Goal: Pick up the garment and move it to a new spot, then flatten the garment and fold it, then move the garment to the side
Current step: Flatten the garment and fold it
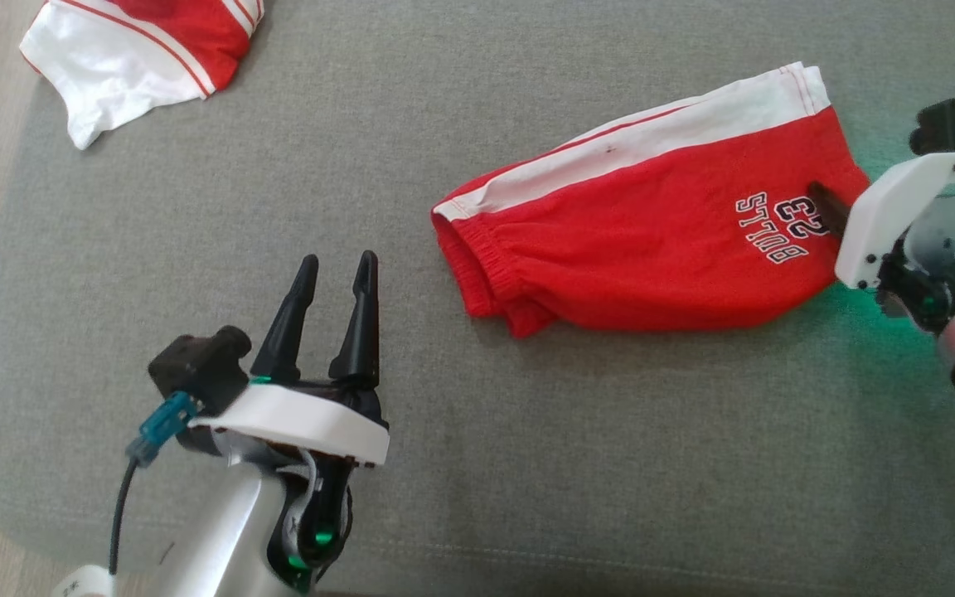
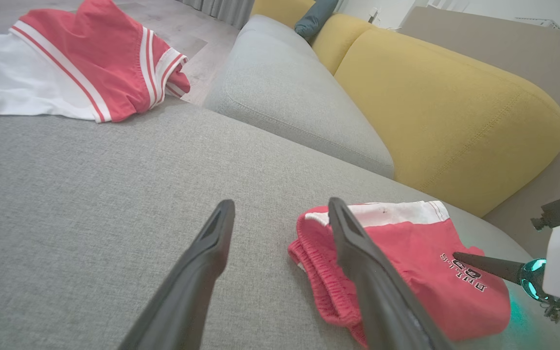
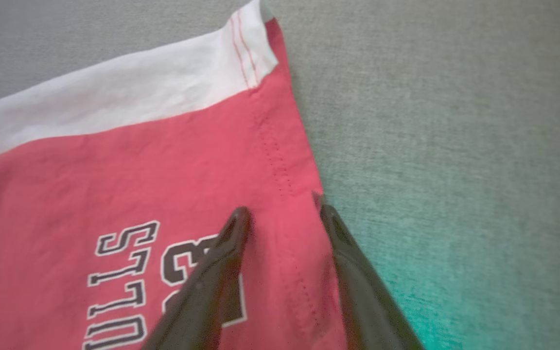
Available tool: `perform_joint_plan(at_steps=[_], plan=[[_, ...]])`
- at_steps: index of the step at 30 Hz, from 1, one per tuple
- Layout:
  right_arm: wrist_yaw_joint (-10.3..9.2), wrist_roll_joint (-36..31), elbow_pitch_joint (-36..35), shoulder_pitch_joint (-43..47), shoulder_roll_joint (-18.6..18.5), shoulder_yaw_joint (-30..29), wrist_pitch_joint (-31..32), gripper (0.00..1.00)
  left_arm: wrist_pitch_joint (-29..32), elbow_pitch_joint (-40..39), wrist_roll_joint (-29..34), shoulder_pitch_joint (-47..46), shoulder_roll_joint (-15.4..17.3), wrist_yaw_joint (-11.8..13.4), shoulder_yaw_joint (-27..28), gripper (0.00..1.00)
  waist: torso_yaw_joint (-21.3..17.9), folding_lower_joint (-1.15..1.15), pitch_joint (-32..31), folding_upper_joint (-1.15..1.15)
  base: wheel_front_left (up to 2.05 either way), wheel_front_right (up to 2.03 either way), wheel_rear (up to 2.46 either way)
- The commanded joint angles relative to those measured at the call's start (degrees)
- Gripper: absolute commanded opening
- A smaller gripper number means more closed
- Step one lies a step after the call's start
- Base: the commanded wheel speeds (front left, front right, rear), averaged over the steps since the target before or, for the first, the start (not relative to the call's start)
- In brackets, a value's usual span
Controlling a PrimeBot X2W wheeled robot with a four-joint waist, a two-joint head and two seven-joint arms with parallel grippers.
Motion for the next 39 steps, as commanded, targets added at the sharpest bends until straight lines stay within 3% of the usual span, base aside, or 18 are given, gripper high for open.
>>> perform_joint_plan(at_steps=[1, 2, 3, 15, 26, 39], plan=[[0.39, 0.7, -1.1, 1.7, -0.2, 1.4, 0.6, 0.23, -0.7, -1.7, 0.6, -0.5, 0.1, -0.4, 2.0, 1.0, -0.2, 0.0, -0.1, 0.0, 0.0, 0.0, 0.0], [0.39, 1.0, -1.4, 1.8, -0.2, 1.5, 0.3, 0.07, -0.7, -1.6, 0.7, -0.5, 0.1, -0.4, 2.2, 1.0, -0.3, 0.0, -0.3, 0.0, 0.0, 0.0, 0.0], [0.39, 1.3, -1.6, 2.0, -0.1, 1.6, -0.1, 0.0, -0.7, -1.5, 0.8, -0.4, 0.1, -0.5, 2.3, 1.0, -0.4, 0.0, -0.5, 0.0, 0.0, 0.0, 0.0], [0.39, 3.9, -3.4, 5.4, 1.8, 1.1, -11.9, 0.0, -0.7, -0.8, 1.0, 1.7, 1.0, -0.2, 3.4, 1.0, -6.0, 0.0, -4.3, 0.0, 0.0, 0.0, 0.0], [0.39, 2.3, -2.9, 11.4, 5.2, -1.4, -21.5, 0.0, -0.7, -1.1, 1.3, 2.7, 2.2, 0.6, 4.1, 1.0, -12.3, 0.0, -5.8, 0.0, 0.0, 0.0, 0.0], [0.39, 0.1, -2.4, 13.3, 7.0, -5.0, -25.2, 0.0, -0.7, -0.1, 1.3, 2.0, 2.3, 0.6, 4.1, 1.0, -12.7, 0.0, -6.4, 0.0, 0.0, 0.0, 0.0]])
